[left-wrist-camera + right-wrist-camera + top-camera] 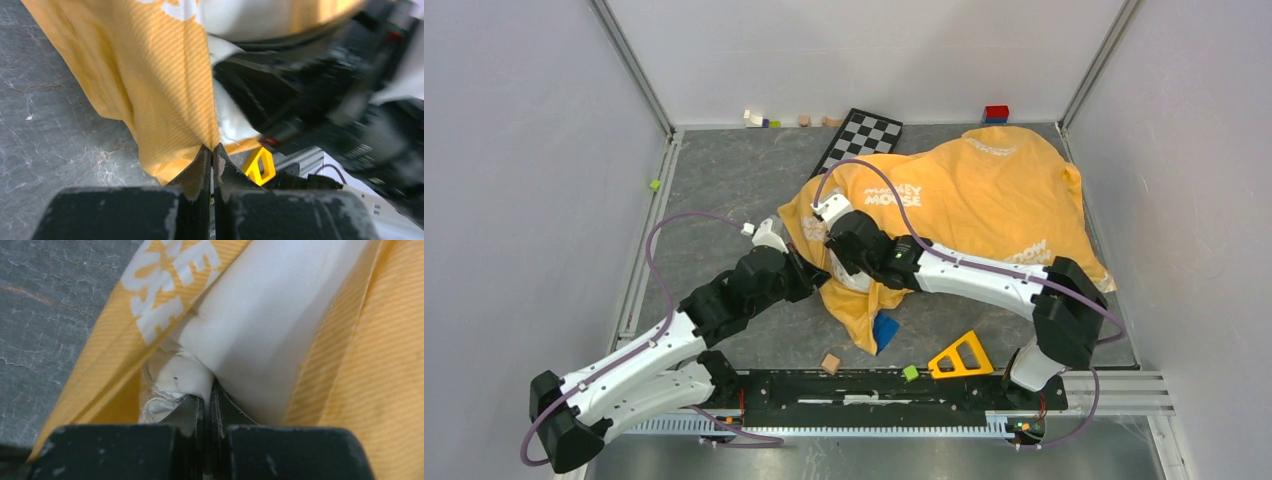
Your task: Put the pillow into the pillowcase
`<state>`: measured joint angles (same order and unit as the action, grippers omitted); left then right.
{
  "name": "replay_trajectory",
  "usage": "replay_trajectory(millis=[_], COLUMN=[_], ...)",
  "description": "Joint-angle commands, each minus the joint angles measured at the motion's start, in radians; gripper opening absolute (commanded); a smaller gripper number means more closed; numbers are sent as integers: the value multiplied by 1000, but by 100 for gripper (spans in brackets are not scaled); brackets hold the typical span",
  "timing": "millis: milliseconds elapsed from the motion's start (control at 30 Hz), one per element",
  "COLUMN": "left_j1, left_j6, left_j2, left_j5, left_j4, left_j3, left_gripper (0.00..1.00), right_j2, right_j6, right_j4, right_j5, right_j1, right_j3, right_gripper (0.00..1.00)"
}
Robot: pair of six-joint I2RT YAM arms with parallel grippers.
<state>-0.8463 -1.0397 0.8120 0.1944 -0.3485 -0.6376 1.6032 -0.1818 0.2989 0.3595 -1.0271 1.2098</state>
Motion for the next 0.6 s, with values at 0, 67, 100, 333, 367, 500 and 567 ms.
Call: replay_trajectory(millis=[0,67,100,333,367,500,567], left_j1=[-3,-2,-2,51,71,119,146], left_j6=[49,29,19,-41,-45,-61,-56], left_j2=[-43,-49,-51,1,13,42,53], left_j5=[-151,-159,-152,-94,-111,-129,-134], left_j4=[-39,-20,-18,-15,-2,17,5], left_j3=[-93,-125,-140,-208,-199,-183,-195], left_gripper=[2,2,3,2,3,2,2], right_j2=[71,80,85,-29,-68,-171,-196], right_j6=[-62,-80,-83,-67,-62,-37,-24], right_j4=[-116,-174,-185,-161,-158,-95,-52], right_j5=[11,-6,-16,-53,-62,-69,-65], right_j1=[26,28,30,30,30,30,30], right_j3=[-11,-61,-71,-47,-38,41,80], right_gripper=[0,0,0,32,46,71,73])
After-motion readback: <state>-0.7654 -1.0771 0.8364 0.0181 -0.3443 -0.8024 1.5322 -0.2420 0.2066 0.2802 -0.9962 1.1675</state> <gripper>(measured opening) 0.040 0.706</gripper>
